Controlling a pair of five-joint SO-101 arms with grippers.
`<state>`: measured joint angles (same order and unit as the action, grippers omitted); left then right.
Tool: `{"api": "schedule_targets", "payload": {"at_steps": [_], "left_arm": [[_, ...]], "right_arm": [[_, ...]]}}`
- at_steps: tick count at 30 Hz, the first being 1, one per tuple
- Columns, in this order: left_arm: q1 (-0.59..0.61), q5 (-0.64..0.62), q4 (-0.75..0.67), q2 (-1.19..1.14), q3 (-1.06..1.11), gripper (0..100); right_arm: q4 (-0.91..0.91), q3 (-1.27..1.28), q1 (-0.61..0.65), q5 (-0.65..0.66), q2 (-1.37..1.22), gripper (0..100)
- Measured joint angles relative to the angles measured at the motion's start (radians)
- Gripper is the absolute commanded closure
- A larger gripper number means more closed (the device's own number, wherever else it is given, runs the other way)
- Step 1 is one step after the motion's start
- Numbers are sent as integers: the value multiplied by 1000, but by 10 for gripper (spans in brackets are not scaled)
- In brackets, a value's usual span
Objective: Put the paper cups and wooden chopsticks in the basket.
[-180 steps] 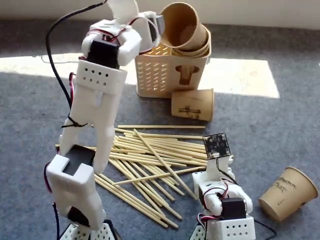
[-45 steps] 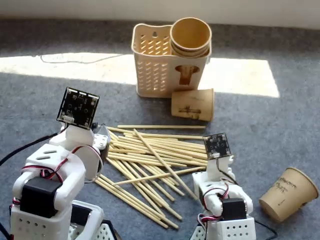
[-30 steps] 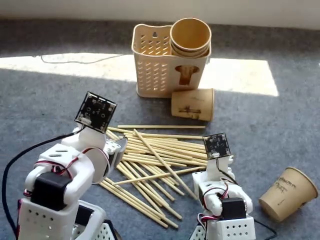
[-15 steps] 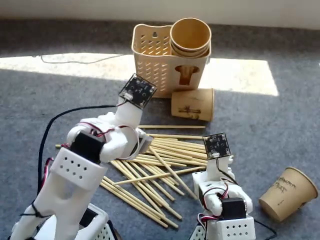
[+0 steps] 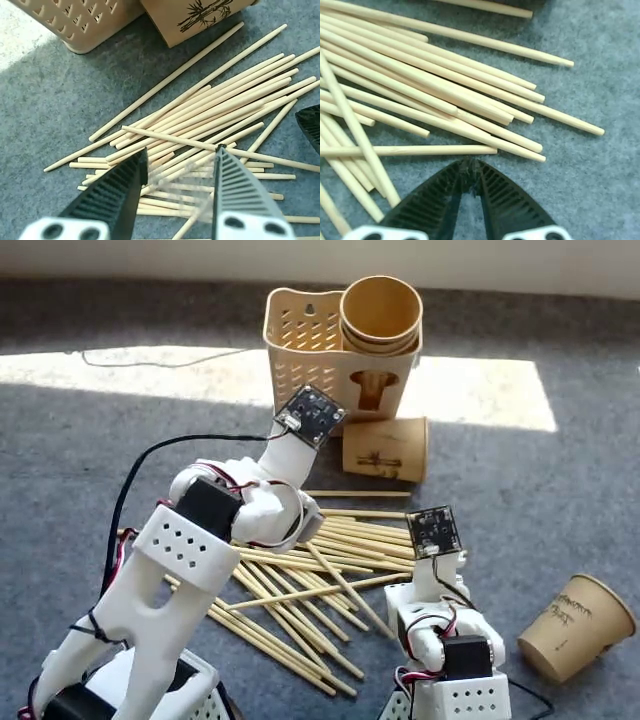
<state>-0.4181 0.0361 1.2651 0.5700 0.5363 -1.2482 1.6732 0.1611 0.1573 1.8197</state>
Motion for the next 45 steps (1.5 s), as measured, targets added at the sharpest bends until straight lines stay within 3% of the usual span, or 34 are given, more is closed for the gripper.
{"api": "schedule_targets", "payload": {"at_steps": [45], "left_arm": [[-3,91,-74,-8,64,783]], "right_arm": [[0,0,0,0,0,988]]}}
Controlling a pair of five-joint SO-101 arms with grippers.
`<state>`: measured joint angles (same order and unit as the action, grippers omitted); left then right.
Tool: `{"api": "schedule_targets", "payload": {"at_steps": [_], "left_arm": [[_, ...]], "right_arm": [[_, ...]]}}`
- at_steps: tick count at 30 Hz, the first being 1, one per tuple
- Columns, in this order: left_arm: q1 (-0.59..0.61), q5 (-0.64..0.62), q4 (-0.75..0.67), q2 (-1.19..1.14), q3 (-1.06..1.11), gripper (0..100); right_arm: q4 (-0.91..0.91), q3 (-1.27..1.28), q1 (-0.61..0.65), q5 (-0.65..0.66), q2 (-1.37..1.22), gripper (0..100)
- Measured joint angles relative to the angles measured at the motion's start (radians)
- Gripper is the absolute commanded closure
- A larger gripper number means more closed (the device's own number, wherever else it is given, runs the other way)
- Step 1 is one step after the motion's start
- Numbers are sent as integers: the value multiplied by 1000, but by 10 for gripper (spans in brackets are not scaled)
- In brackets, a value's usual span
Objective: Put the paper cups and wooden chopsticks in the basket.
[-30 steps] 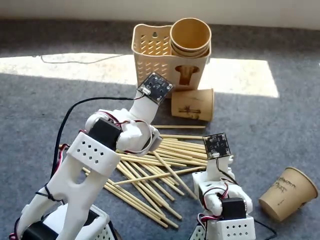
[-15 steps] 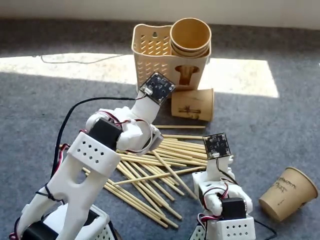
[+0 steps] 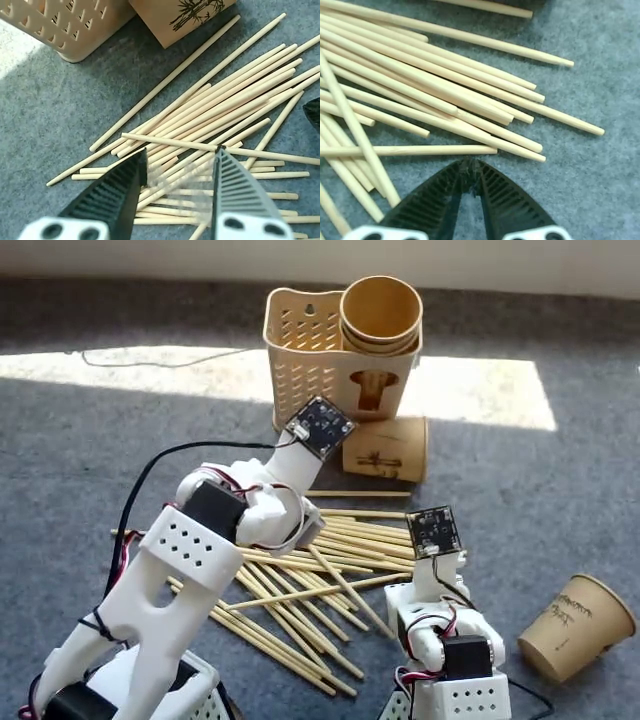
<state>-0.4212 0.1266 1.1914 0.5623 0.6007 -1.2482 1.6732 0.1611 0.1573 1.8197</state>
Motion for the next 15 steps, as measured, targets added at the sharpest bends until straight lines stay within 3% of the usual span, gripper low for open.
{"api": "schedule_targets", "payload": {"at_steps": [15], "left_arm": [[0,2,-64,0,72,784]], "right_arm": [[0,0,0,0,0,988]]}}
